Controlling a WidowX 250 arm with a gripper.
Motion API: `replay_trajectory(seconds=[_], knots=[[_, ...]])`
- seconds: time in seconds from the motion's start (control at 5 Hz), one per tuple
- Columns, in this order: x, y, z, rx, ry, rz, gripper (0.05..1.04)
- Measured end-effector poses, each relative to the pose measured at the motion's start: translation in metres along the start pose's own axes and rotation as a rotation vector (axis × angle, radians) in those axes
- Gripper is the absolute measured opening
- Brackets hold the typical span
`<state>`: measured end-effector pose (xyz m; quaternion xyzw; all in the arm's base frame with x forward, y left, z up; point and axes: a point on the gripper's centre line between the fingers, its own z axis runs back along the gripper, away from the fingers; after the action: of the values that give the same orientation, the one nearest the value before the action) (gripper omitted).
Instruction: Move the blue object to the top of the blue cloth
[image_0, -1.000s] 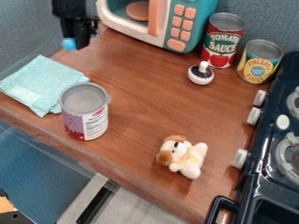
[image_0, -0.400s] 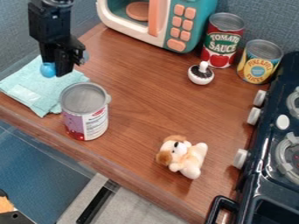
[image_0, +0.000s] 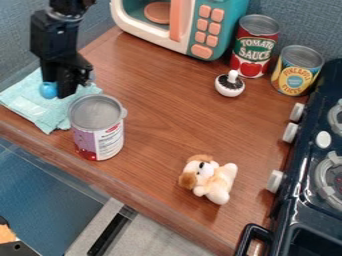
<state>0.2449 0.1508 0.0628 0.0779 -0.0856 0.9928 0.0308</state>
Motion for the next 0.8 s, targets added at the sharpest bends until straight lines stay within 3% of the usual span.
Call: replay_trajectory(seconds=[0.4,0.6,0.8], knots=[[0.003,-0.01,-0.021,0.001,-0.036,0.007,0.337],[0.001,-0.01,-0.029,0.005,-0.041,-0.005,0.405],[0.001,-0.01,-0.029,0.022,-0.066,-0.023,0.718]])
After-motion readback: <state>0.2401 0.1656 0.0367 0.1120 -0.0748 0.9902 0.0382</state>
